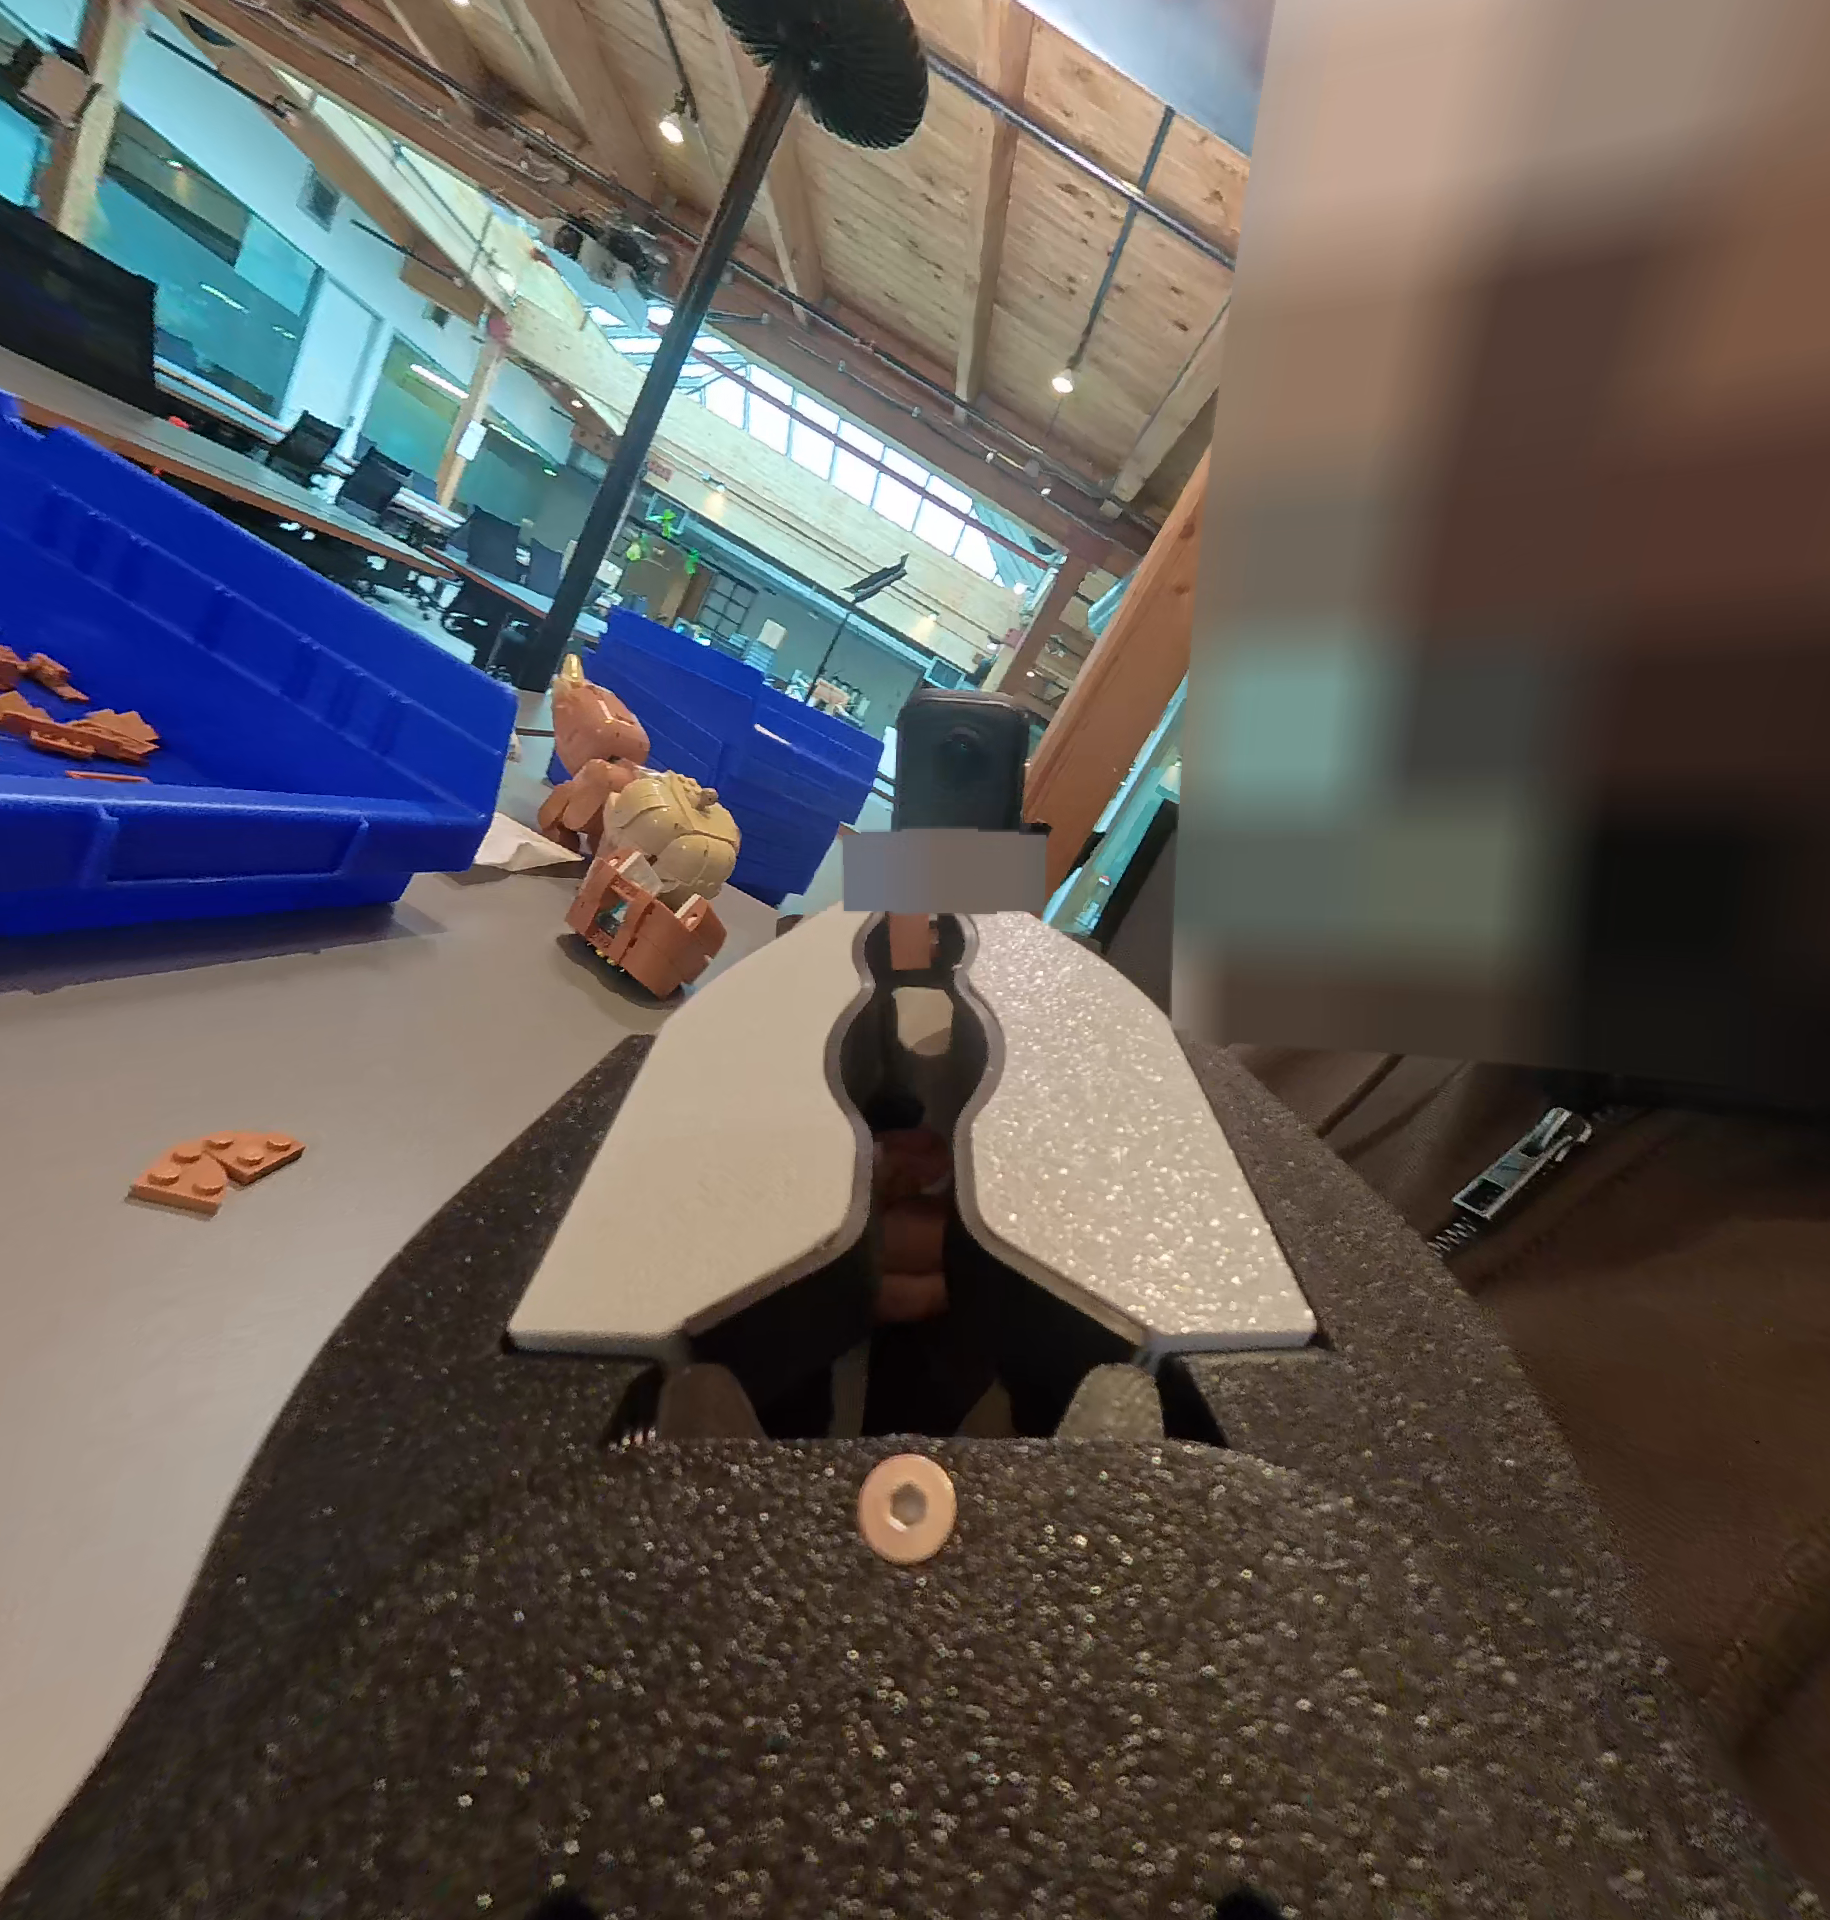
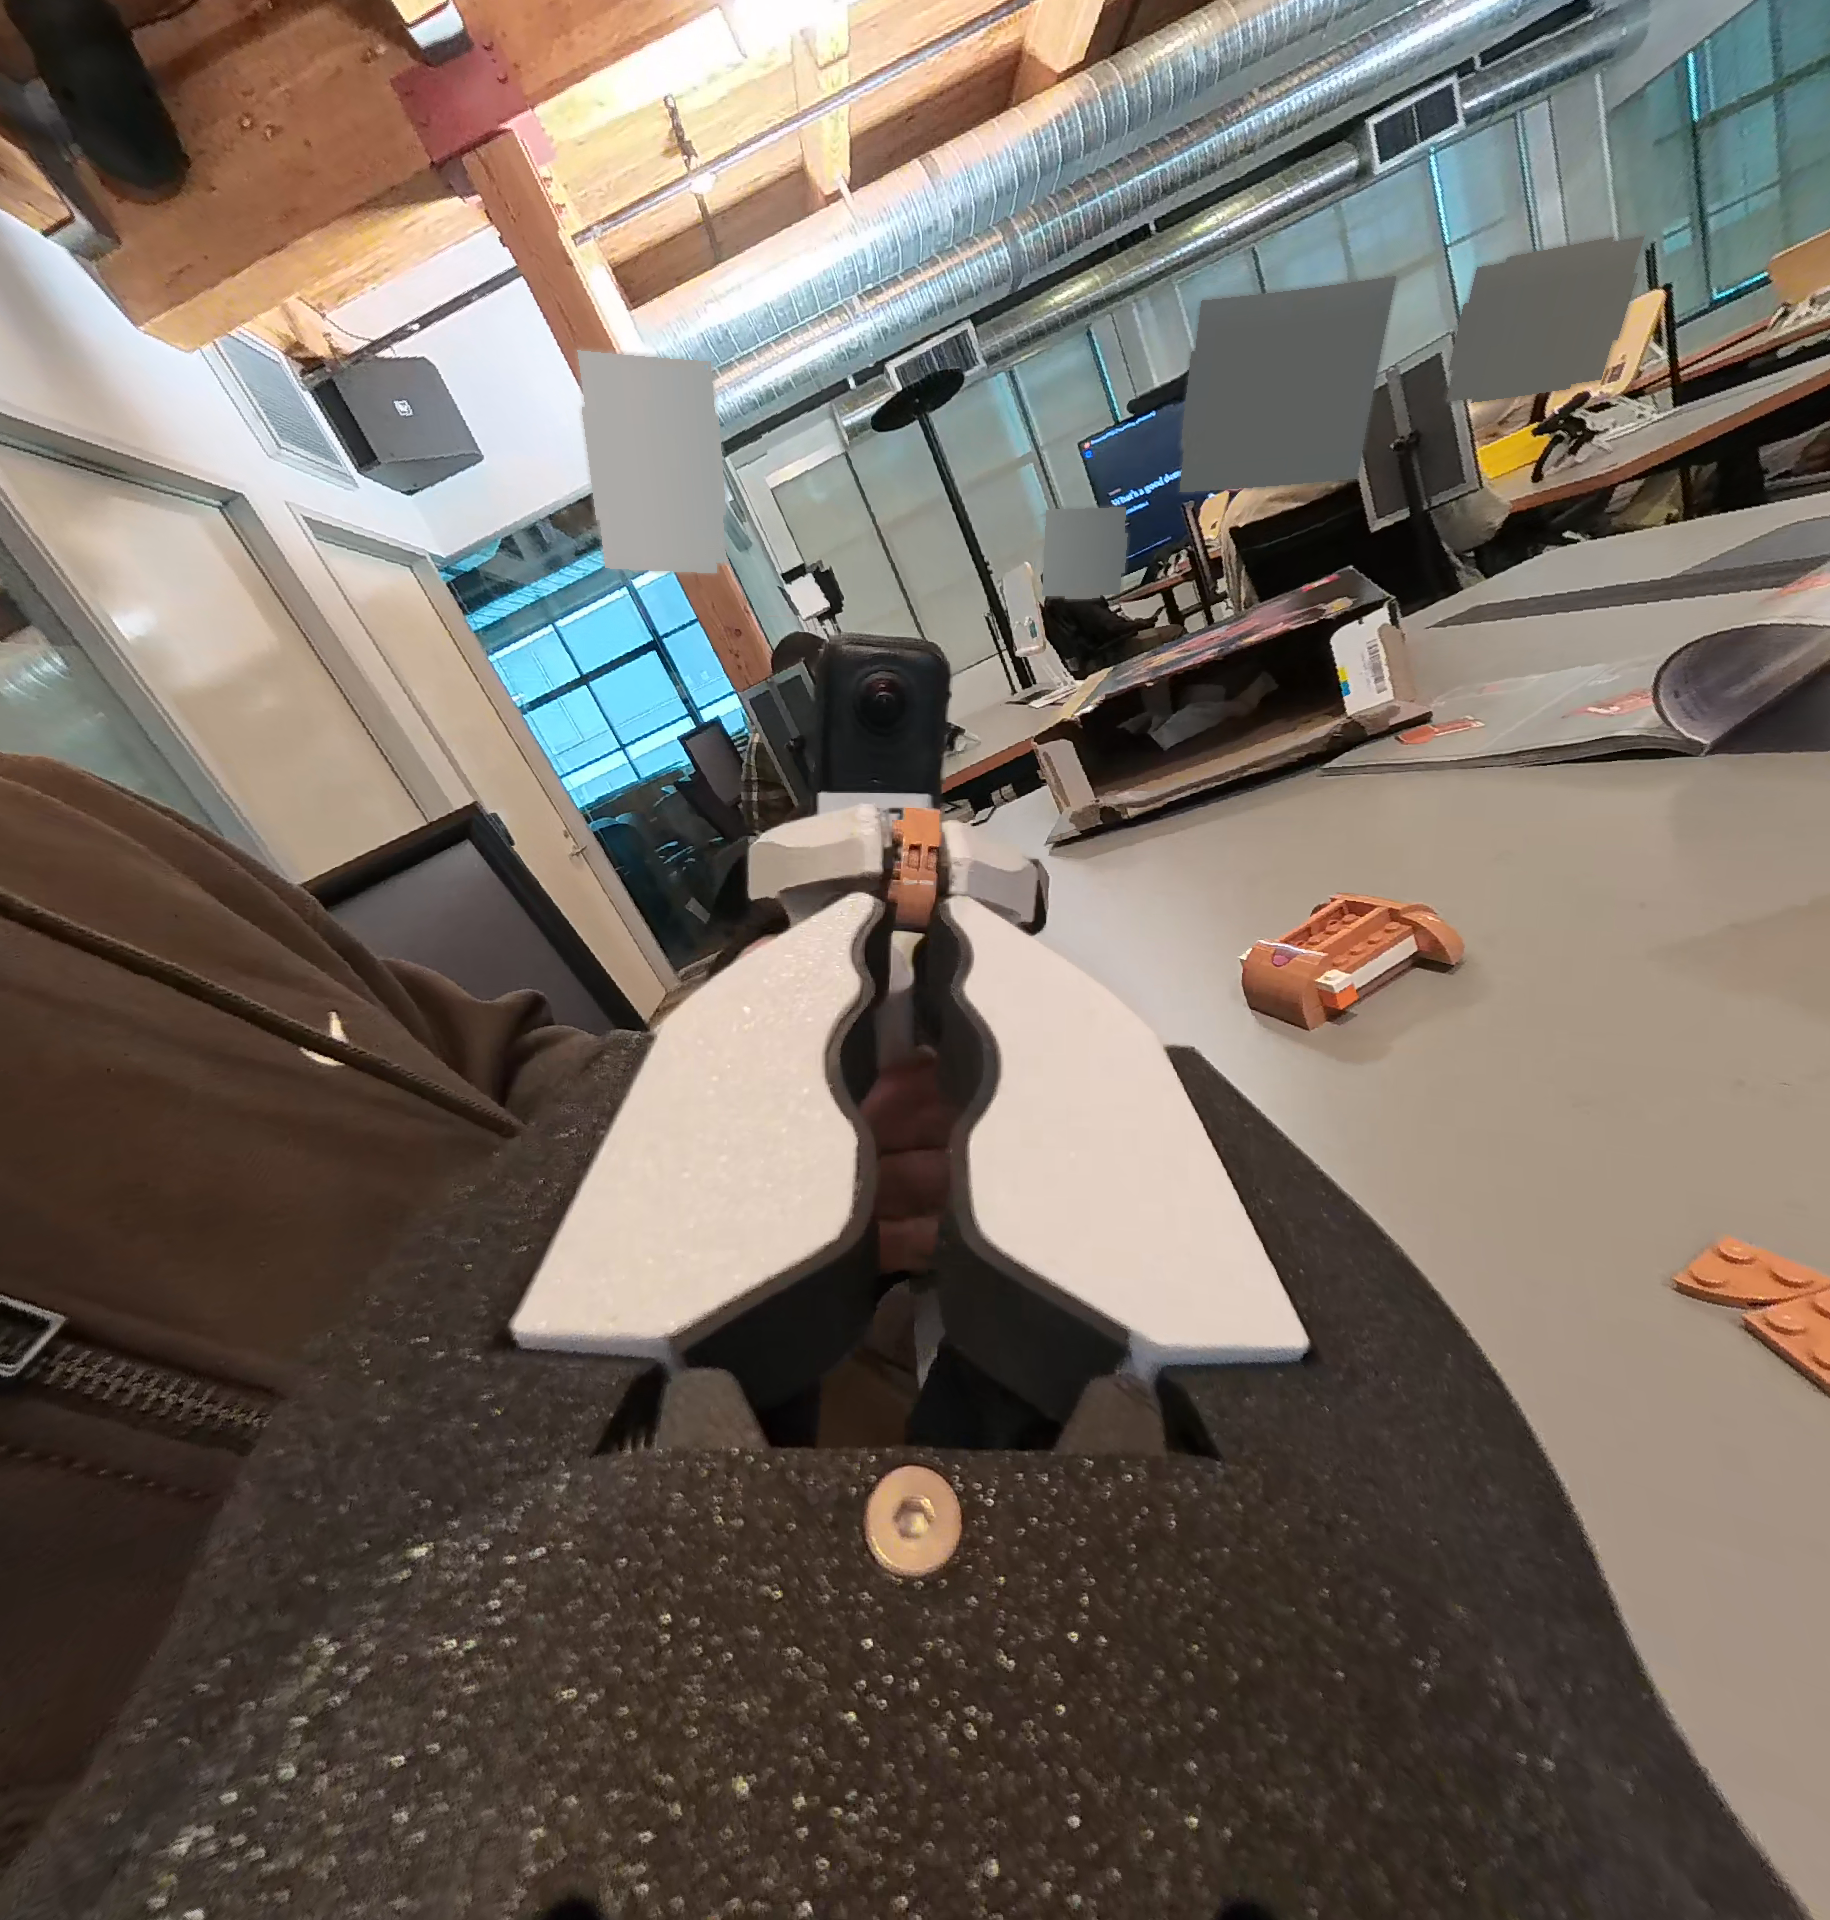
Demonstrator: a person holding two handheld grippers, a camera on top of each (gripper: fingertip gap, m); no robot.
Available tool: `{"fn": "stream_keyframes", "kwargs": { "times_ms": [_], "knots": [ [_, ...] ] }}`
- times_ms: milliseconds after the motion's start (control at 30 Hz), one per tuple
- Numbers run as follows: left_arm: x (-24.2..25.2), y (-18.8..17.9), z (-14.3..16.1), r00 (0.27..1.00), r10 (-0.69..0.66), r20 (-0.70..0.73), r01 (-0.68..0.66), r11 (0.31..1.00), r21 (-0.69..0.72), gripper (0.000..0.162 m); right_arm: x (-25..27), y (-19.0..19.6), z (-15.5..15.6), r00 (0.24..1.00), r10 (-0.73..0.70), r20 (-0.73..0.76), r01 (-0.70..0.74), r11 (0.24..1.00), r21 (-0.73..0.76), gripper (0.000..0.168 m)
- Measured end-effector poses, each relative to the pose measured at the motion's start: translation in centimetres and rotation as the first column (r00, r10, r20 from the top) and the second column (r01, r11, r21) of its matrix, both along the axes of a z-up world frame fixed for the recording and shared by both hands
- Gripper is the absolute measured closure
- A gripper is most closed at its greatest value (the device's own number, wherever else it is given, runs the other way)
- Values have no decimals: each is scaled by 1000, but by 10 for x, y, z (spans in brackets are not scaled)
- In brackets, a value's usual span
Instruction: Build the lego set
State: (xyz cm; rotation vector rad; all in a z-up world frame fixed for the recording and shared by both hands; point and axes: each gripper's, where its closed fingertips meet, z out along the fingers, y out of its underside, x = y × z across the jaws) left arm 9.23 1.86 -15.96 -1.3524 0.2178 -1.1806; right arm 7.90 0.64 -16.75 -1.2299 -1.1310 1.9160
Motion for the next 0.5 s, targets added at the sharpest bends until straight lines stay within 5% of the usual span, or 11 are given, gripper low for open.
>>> {"fn": "stream_keyframes", "kwargs": {
  "times_ms": [500],
  "knots": [
    [-8,2,2,999,38,17,-37,998,-56,153,1,6,1,999,-31,-13,31,1000,5,161]
  ]
}}
